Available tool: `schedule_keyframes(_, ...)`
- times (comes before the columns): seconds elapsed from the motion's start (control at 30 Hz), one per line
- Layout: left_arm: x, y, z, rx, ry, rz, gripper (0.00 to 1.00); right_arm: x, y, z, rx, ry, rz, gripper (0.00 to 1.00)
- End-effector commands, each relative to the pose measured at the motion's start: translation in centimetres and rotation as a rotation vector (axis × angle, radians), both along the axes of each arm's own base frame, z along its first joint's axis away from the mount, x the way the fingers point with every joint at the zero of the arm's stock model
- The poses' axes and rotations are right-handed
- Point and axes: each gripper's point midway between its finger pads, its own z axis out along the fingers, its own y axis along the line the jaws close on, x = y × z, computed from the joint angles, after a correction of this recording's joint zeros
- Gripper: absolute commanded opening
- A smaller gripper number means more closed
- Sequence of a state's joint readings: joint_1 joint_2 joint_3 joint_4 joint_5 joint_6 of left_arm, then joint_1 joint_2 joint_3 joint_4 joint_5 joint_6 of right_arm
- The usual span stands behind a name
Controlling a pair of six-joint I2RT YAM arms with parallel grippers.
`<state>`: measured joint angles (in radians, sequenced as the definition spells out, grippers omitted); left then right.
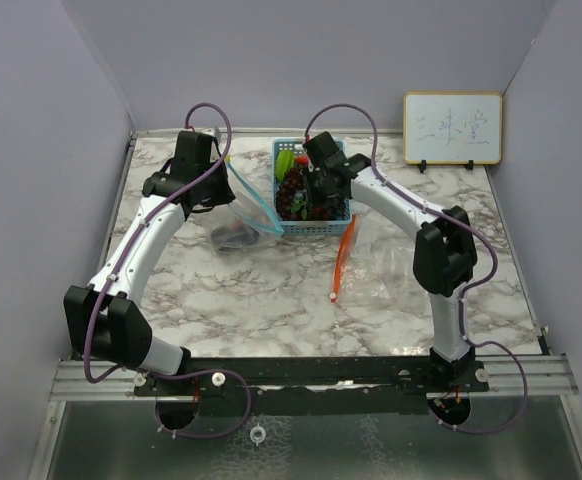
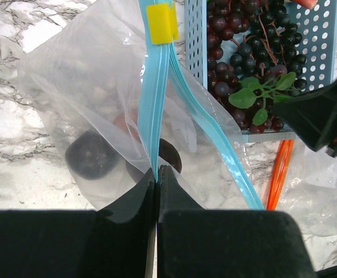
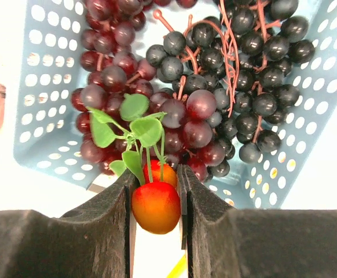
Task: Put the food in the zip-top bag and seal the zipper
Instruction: Pick up the fake fruit from the bin.
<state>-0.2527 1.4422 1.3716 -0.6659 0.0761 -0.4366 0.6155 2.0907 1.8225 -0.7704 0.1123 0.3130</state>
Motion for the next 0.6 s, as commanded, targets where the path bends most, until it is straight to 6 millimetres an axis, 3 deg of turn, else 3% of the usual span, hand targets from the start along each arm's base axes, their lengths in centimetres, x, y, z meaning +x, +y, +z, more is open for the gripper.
schedule_keyframes(0.0, -0.1, -0.1, 1.0, -0.02, -0.033, -0.002, 0.0, 0.7, 1.5, 9.5, 0.145, -0.186, 0.055, 0.02)
schedule_keyframes(0.13, -0.2, -0.1, 0.9, -0.024, -0.032, -0.005, 0.0, 0.0, 2.9, 13.3, 0.25, -0.227, 0.111, 0.02)
schedule_keyframes(0.3, -0.1, -0.2, 0.8, -0.025, -0.029, -0.008, 0.0, -2.3, 6.1, 16.9, 0.399, -0.233, 0.259, 0.02)
schedule_keyframes(0.4, 0.0, -0.3, 0.8, -0.027, -0.029, -0.008, 0.0, -3.7, 7.7, 17.9, 0.446, -0.234, 0.325, 0.02)
schedule_keyframes(0.57, 0.1, -0.4, 0.9, -0.034, -0.028, -0.008, 0.0, -5.8, 10.8, 17.0, 0.486, -0.183, 0.412, 0.02)
